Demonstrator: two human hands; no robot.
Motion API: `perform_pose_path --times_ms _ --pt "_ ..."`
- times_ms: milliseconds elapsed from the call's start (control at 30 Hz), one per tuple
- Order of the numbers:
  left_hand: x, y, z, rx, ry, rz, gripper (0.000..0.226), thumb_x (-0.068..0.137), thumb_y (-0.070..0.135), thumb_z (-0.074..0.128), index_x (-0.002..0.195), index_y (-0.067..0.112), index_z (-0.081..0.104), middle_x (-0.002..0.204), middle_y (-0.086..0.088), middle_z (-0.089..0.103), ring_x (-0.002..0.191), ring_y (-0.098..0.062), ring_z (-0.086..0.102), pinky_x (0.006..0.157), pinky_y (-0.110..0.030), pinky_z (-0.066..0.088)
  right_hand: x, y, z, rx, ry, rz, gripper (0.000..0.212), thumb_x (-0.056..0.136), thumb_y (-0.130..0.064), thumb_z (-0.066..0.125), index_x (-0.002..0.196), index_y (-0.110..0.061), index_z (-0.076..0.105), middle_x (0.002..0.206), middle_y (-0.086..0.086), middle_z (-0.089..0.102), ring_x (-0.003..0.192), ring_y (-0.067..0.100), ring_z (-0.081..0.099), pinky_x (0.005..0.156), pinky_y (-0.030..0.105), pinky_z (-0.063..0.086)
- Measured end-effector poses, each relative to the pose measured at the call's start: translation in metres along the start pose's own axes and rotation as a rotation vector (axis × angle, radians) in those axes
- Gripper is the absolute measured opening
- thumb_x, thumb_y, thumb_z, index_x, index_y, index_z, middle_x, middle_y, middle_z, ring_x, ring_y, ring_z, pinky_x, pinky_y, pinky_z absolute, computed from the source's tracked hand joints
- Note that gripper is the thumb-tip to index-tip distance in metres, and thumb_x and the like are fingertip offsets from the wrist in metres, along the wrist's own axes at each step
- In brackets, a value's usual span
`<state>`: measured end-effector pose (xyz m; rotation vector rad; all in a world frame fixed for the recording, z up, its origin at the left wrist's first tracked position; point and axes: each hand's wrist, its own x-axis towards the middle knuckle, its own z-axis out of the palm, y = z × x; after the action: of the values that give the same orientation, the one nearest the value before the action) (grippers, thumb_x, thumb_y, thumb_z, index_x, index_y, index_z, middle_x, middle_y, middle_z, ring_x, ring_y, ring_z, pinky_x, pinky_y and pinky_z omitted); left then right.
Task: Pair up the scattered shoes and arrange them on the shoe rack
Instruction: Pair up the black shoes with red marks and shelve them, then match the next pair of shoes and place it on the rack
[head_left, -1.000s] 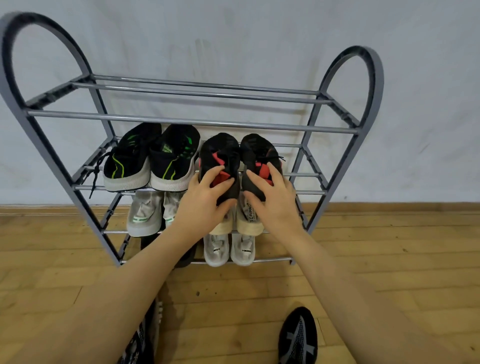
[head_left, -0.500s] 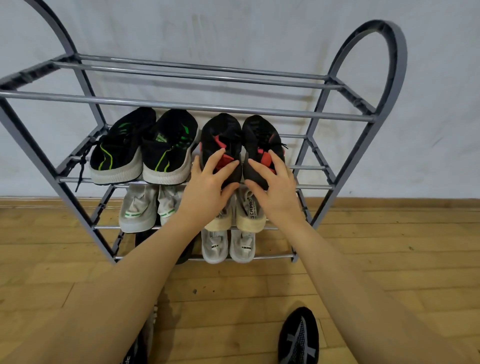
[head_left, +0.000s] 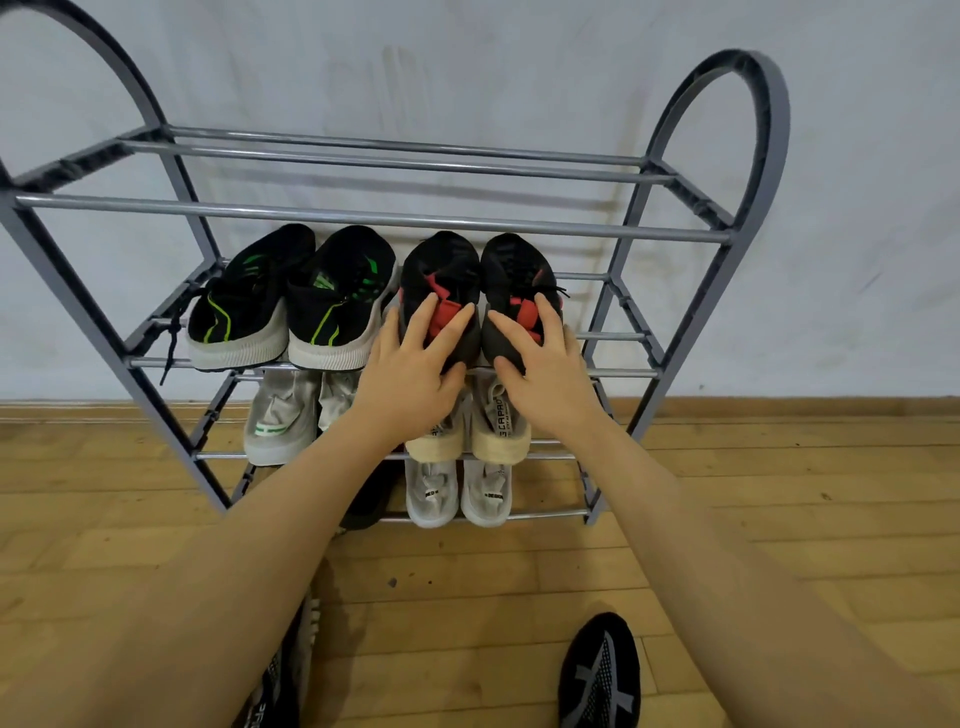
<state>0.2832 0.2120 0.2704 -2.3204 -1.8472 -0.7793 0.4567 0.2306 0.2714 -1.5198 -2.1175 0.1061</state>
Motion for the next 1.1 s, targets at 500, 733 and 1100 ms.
perform_pose_path --times_ms 500,733,1100 --pt "-0.018 0.008 0.005 0.076 0.153 -0.029 0.042 0.091 0.031 0.041 0.129 0.018 0.055 0.124 -0.015 0.058 0.109 -0.043 0.054 0.077 -0.052 0.053 -0.021 -0.005 0.003 -0.077 0.138 0.093 0.045 0.099 -0.034 0.040 0.143 -0.039 0.031 0.156 0.012 0.016 0.117 0.036 0.049 0.096 0.050 0.035" --pt "-0.035 0.029 0.009 0.073 0.237 -0.004 0.046 0.091 0.032 0.042 0.131 0.011 0.051 0.137 -0.017 0.049 0.128 -0.040 0.041 0.099 -0.052 0.037 -0.045 0.006 0.000 -0.012 0.215 0.076 0.047 0.097 -0.036 0.044 0.143 -0.033 0.034 0.149 0.011 0.032 0.127 0.035 0.039 0.102 0.049 0.032" --pt "-0.117 0.141 0.111 -0.094 -0.117 0.207 0.038 0.087 0.028 0.043 0.115 0.012 0.061 0.123 -0.013 0.058 0.115 -0.036 0.051 0.090 -0.050 0.040 -0.219 0.122 0.014 0.195 0.131 0.419 0.049 0.096 -0.041 0.037 0.138 -0.018 0.044 0.125 0.010 0.052 0.108 0.032 0.053 0.091 0.050 0.044"
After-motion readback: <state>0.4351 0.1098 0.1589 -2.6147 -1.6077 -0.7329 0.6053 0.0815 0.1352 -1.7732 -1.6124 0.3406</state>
